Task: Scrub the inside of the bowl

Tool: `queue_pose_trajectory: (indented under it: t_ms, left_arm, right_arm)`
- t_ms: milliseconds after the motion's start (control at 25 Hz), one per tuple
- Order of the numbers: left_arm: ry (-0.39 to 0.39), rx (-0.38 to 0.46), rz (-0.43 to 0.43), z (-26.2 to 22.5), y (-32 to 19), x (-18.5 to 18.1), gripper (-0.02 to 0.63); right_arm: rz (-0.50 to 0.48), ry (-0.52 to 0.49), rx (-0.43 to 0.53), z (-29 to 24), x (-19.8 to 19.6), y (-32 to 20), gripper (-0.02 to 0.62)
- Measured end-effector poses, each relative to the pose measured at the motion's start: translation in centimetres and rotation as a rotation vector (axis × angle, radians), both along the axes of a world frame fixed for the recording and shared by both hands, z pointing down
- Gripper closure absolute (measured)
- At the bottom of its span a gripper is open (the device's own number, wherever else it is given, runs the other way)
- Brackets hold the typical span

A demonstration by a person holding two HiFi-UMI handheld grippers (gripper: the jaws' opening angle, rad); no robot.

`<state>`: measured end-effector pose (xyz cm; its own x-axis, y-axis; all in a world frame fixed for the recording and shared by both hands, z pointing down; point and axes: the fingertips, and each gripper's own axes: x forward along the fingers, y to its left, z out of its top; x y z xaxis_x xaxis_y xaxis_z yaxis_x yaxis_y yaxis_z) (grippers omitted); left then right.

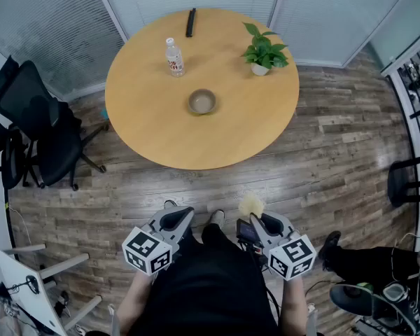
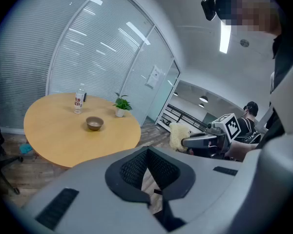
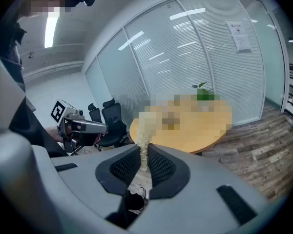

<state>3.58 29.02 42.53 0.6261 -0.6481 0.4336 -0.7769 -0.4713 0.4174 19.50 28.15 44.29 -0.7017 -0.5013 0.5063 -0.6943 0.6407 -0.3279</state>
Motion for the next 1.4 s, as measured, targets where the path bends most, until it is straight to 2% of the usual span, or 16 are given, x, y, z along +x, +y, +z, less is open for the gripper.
queue_pose_trajectory:
  t_ms: [160, 400, 720, 1000, 1120, 1400]
  left_arm:
    - [0.016, -0.004, -0.009, 0.2, -0.4, 0.1, 0.595]
    - [0.025, 0.003, -0.029, 0.2, 0.1, 0.2, 0.595]
    - [0.007, -0.027, -0.001, 0.6, 1.0, 0.6, 0.595]
    - [0.018, -0.088, -0.018, 2.5, 0.7, -1.0, 0.595]
    - [0.024, -0.120, -0.001, 3.7, -0.1, -1.4, 0.595]
    - [-0.015, -0.067, 0.093, 3.3, -4.3, -1.8, 0.595]
  right_arm:
    - [-0.015, -0.014, 0.023, -0.2, -0.2, -0.3, 0.548]
    - [-0.027, -0.098, 0.015, -0.5, -0.6, 0.3, 0.546]
    - [-0.040, -0.095, 0.030, 0.0, -0.8, 0.7, 0.546]
    - [-0.067, -0.082, 0.004, 0.9, -2.6, -0.1, 0.546]
    - [-0.053, -0.066, -0.009, 1.0, -3.2, -0.7, 0.546]
    - [-0.039, -0.028, 0.009, 0.4, -5.0, -3.4, 0.546]
